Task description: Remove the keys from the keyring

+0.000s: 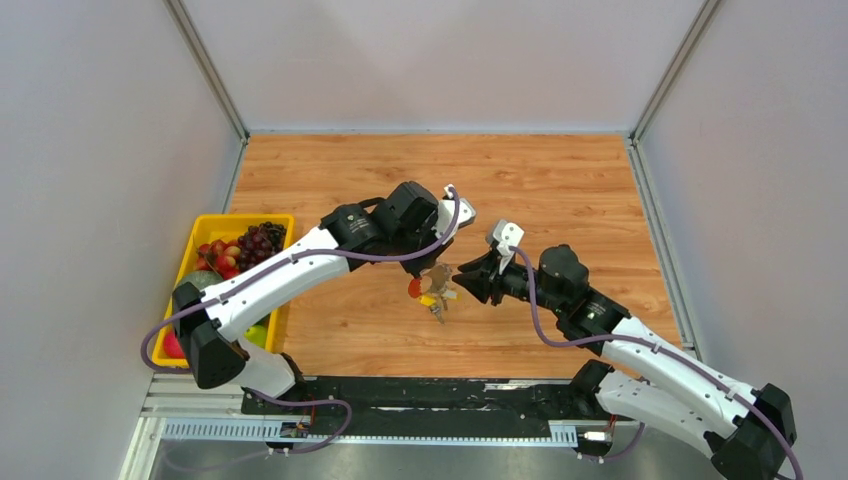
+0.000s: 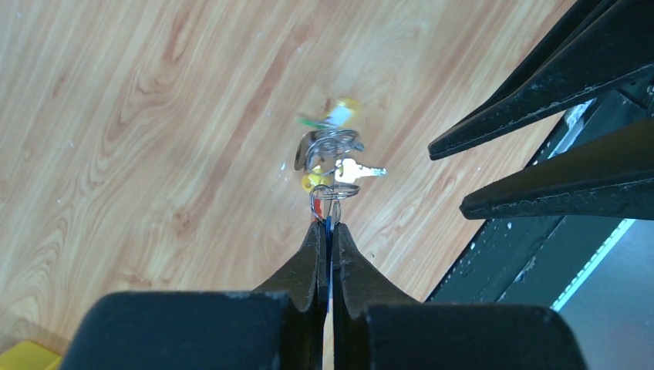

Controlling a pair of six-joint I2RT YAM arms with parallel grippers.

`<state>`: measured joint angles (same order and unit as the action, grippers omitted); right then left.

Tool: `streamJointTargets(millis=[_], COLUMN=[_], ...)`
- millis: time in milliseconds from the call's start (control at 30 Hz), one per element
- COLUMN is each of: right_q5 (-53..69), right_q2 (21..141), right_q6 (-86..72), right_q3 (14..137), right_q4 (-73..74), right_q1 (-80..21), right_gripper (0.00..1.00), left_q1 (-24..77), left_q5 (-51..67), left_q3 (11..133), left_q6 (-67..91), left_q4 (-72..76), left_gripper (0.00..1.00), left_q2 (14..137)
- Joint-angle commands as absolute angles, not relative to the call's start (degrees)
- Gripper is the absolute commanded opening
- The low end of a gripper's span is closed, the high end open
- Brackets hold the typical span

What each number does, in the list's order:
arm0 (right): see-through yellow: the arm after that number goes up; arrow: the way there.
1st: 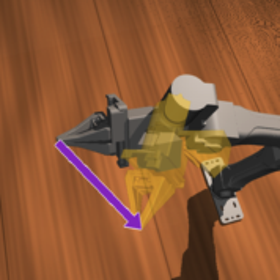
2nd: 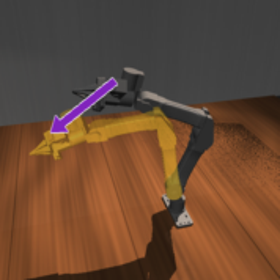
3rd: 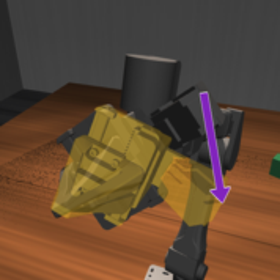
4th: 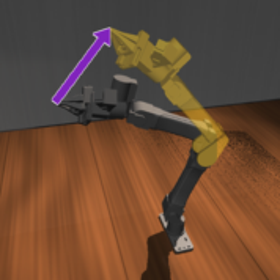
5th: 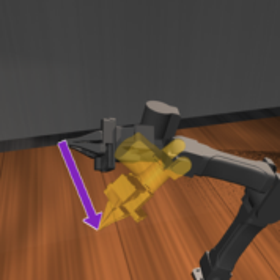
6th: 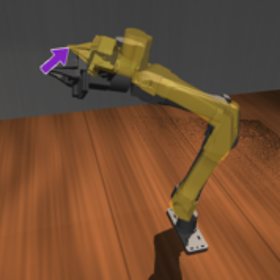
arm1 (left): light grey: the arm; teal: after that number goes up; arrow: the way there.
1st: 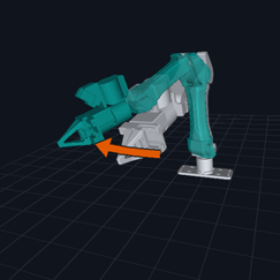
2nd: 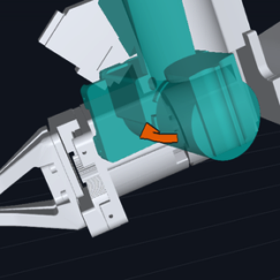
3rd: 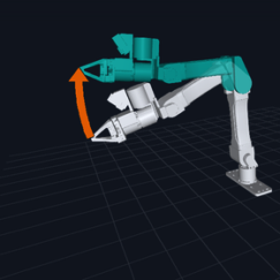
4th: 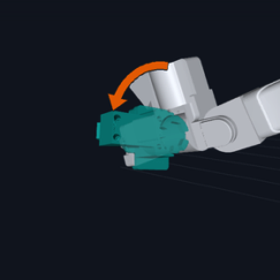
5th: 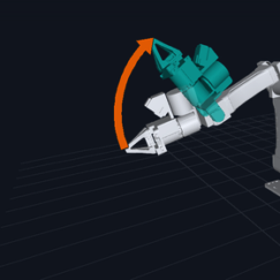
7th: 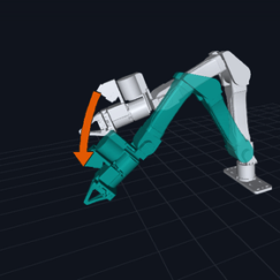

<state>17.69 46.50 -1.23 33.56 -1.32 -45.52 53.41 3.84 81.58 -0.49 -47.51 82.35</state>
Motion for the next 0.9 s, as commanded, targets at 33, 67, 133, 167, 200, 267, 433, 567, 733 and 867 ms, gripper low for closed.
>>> streamJointTargets(millis=[33, 67, 133, 167, 200, 267, 433, 567, 733, 867], right_q5=[19.2, 18.93, 17.99, 18.43, 18.96, 18.01, 18.17, 21.34, 23.21, 27.31], right_q2=[47.58, 47.77, 47.79, 47.77, 47.52, 47.17, 47.58, 47.29, 45.18, 45.66], right_q6=[-1.78, -1.79, -1.81, -1.24, -0.53, -0.43, -0.27, -0.27, -0.27, 1.83], right_q3=[32.51, 32.34, 31.89, 31.56, 31.22, 30.71, 30.5, 29.12, 26.76, 26.15], right_q4=[-7.59, -8.03, -9.31, -9.91, -10.61, -11.58, -12.08, -14.24, -18.63, -21.16], right_q1=[-45.75, -45.79, -45.75, -45.77, -45.73, -45.71, -45.75, -45.76, -45.76, -45.75], right_gripper=[0.31, 0.31, 0.31, 0.31, 0.31, 0.32, 0.31, 0.3, 0.29, 0.27], left_q1=[53.21, 53.25, 53.23, 53.24, 53.26, 53.26, 53.21, 53.21, 53.2, 53.19], left_q5=[4.3, 4.74, 6.27, 6.89, 7.09, 7.53, 7.76, 9.1, 9.46, 11.46], left_q3=[86.39, 86.35, 85.69, 84.86, 84.4, 82.79, 82.59, 83.45, 82.03, 80.07], left_q6=[0.3, 0.1, -1.88, -3.0, -3.56, -5.03, -7.12, -8.77, -12.88, -18.19], left_q4=[-54.12, -54.07, -53.45, -53.09, -52.32, -51.35, -50.81, -51.35, -49.7, -47.58], left_gripper=[0.0, 0.0, 0.0, 0.0, 0.0, 0.0, 0.0, 0.0, 0.0, 0.0], left_q2=[82.86, 82.55, 81.54, 81.07, 79.99, 78.47, 77.03, 77.31, 75.35, 72.62])
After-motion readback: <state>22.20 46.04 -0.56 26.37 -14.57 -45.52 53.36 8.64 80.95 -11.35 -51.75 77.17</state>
